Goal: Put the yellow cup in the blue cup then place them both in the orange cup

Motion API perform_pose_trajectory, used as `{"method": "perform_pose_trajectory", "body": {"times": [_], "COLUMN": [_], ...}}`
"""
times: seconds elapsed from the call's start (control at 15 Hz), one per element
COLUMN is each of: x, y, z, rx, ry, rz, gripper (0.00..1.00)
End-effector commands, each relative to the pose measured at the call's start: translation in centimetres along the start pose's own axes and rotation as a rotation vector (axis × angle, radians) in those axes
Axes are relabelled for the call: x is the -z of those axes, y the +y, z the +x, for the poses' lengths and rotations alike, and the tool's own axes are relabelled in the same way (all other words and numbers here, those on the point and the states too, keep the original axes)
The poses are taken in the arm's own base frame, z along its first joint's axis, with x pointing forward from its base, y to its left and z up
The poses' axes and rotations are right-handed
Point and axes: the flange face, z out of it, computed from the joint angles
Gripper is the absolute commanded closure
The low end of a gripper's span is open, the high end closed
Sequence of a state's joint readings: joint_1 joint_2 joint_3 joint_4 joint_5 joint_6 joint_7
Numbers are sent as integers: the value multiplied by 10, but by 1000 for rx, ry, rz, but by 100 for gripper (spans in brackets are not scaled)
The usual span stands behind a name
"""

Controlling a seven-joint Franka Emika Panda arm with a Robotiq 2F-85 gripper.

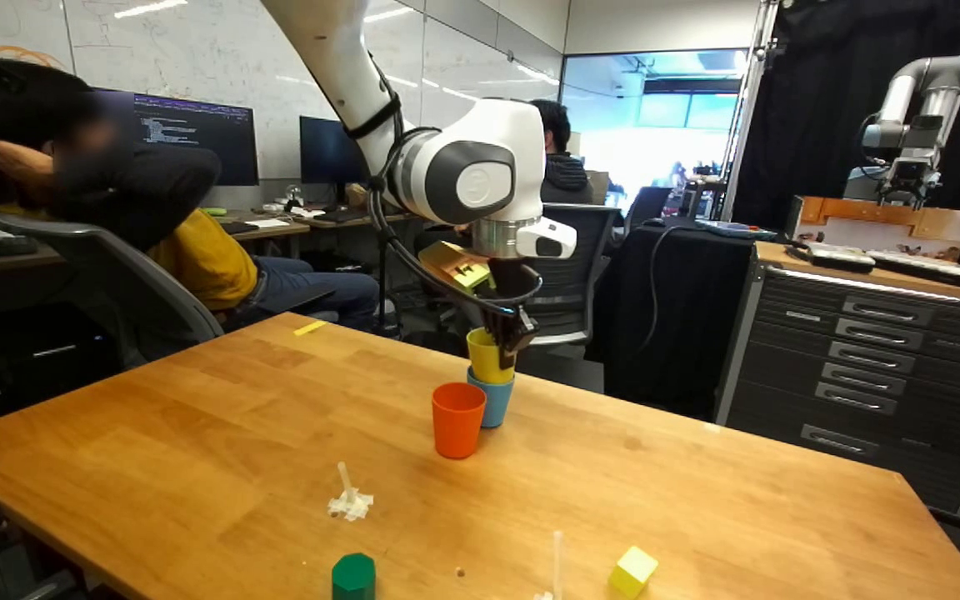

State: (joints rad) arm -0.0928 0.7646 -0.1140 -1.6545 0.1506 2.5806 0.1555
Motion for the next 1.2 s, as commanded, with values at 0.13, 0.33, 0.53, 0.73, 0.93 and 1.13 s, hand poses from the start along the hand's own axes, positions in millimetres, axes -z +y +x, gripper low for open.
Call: {"method": "perform_pose_trajectory", "body": {"times": [0.13,0.33,0.53,0.73,0.93,1.13], "x": [-1,-2,-2,0,2,10], "y": [-2,-1,-1,-1,0,1], "z": [1,1,1,1,0,-2], "rx": [12,5,2,2,6,8], "ry": [18,16,15,15,17,26], "rz": [-4,0,1,4,6,17], "gripper": [93,65,43,21,1,0]}}
